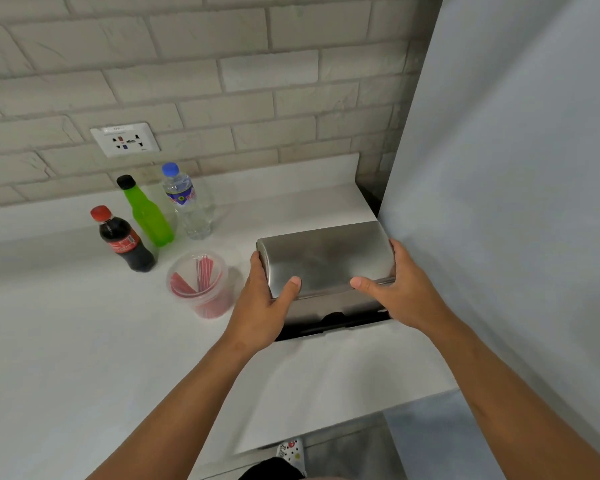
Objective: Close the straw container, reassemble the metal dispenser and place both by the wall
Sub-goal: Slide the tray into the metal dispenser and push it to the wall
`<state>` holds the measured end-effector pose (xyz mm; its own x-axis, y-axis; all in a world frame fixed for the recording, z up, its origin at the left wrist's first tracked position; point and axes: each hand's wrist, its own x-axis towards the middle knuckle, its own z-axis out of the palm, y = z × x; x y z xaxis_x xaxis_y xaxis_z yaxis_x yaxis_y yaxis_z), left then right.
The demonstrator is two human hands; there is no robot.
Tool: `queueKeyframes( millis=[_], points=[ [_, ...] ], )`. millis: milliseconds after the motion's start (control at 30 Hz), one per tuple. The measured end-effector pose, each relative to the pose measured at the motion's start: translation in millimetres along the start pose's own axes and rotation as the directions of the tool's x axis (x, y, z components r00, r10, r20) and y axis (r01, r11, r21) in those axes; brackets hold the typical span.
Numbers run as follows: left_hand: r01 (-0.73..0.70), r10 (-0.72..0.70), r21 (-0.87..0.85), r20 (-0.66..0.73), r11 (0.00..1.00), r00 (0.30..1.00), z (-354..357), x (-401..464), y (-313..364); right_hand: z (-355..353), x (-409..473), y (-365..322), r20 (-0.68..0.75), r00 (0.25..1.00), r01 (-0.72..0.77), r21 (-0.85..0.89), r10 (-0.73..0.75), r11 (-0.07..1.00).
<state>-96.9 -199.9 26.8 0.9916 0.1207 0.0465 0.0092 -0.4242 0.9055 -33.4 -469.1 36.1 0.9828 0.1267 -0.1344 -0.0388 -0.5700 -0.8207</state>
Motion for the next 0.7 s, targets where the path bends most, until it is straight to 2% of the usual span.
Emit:
queueKeyframes(
  millis=[433, 500, 700],
  points=[
    [0.021, -0.021, -0.002, 0.008, 1.000, 1.000, -2, 97, 2, -7, 96, -18, 0.014, 1.000, 0.022, -0.038, -0.022, 0.999],
    [0.029, -0.028, -0.002, 0.026, 1.000, 0.999, -1, 155, -1, -8, 153, -22, 0.009, 1.000, -0.018, -0.044, 0.019, 0.999],
    [0.022, -0.022, -0.003, 0.027, 1.000, 0.999, 3, 188, 3, -19, 185, -29, -0.009, 0.999, 0.033, -0.065, -0.034, 0.997]
  ],
)
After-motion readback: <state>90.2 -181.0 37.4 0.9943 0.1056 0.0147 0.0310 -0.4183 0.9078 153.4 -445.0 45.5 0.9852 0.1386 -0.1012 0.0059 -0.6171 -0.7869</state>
